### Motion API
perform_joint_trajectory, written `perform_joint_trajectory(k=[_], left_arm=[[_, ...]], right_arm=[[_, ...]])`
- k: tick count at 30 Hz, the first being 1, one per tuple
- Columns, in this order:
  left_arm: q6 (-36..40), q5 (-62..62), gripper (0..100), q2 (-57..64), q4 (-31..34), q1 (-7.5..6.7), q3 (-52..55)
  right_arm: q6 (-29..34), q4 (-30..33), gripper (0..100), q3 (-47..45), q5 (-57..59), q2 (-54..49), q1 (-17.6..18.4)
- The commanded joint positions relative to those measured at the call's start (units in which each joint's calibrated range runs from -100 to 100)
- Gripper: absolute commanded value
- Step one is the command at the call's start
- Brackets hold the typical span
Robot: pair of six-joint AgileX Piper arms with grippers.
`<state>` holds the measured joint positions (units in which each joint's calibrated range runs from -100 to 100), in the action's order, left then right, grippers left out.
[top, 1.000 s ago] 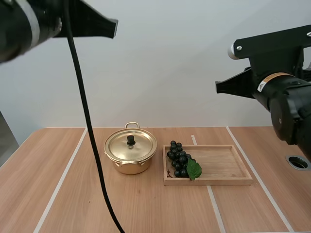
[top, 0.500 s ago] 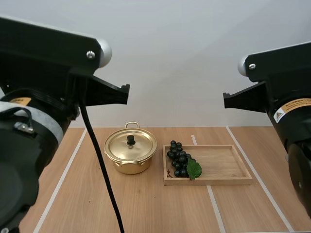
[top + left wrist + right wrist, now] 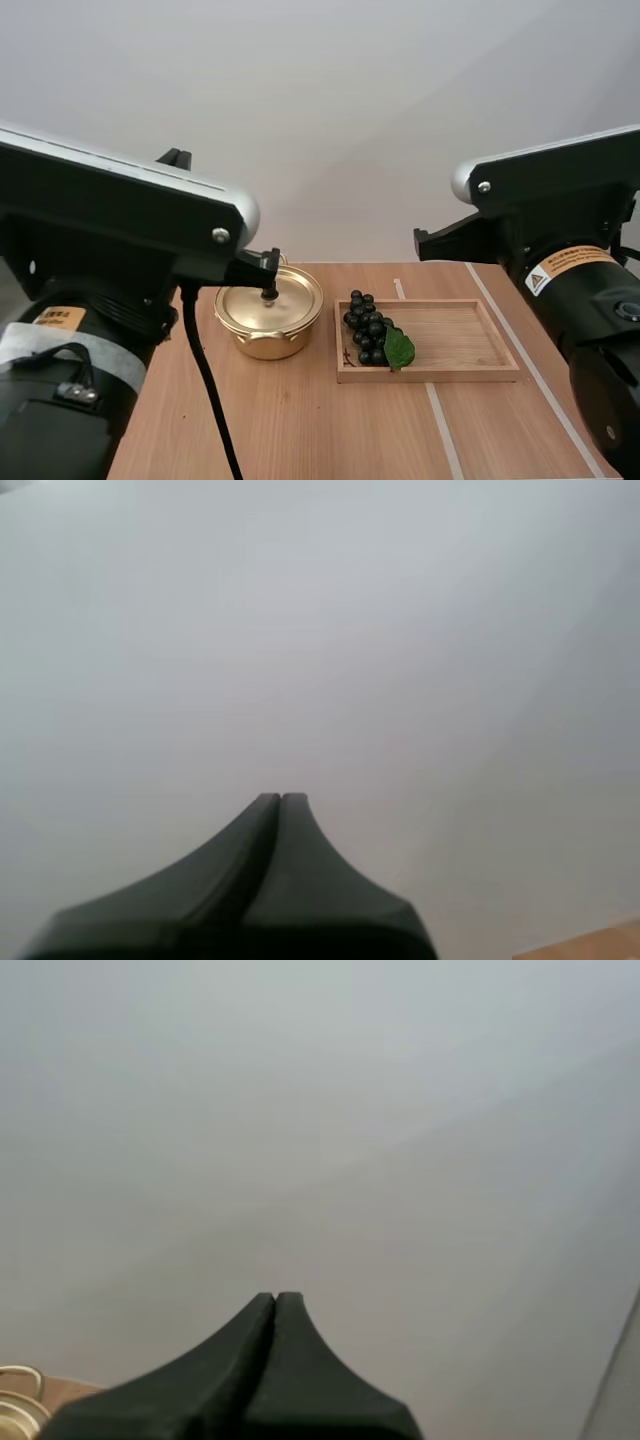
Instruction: Open the pot, put the pineapple inside, and close it
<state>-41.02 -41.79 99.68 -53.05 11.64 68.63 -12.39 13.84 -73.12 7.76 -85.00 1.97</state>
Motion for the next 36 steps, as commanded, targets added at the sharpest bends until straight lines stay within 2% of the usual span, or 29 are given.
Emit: perform_joint_trajectory(k=[1,4,7,8,11,13,15,19,22,26,33,36], left_arm=[[4.8,-0.9,0,0.3,4.8,-1.35,0.2],[8.9,0.0,0,0.3,8.9,-2.27,0.4],[11.5,1.3,0,0.3,10.9,-2.54,1.2],[11.7,1.7,0,0.3,10.9,-3.15,1.6],[13.2,3.2,0,0.3,15.6,-7.04,3.8],[15.9,4.5,0,0.3,20.9,-8.99,4.9],[20.8,7.6,0,0.3,26.2,-10.29,6.3],[28.0,14.4,0,0.3,36.7,-12.39,9.8],[28.6,15.6,0,0.3,38.7,-13.4,12.8],[28.6,15.4,0,0.3,38.8,-14.22,16.5],[29.3,13.8,0,0.3,38.8,-14.3,21.6],[29.3,13.2,0,0.3,38.8,-14.3,23.4]], right_arm=[[0.1,1.4,0,-0.2,-1.0,-1.5,1.5],[0.1,1.4,0,-0.2,1.6,-2.7,2.1],[0.1,1.4,0,-0.2,6.5,-2.8,2.1],[0.1,1.4,0,-0.2,8.2,-2.9,2.1],[0.1,1.3,0,-0.2,12.1,-4.8,1.7],[0.1,0.8,0,-0.2,12.1,-6.5,1.3],[0.1,-0.9,0,-0.2,12.1,-8.5,0.5],[0.1,-9.9,0,-0.3,15.8,-10.3,-1.2],[0.1,-12.4,0,-1.1,19.4,-10.3,-2.2],[0.1,-8.3,0,-5.2,18.2,-11.7,-3.3],[0.1,-2.5,0,-16.3,10.9,-15.0,-3.2],[0.1,-2.3,0,-19.9,10.2,-15.0,-3.2]])
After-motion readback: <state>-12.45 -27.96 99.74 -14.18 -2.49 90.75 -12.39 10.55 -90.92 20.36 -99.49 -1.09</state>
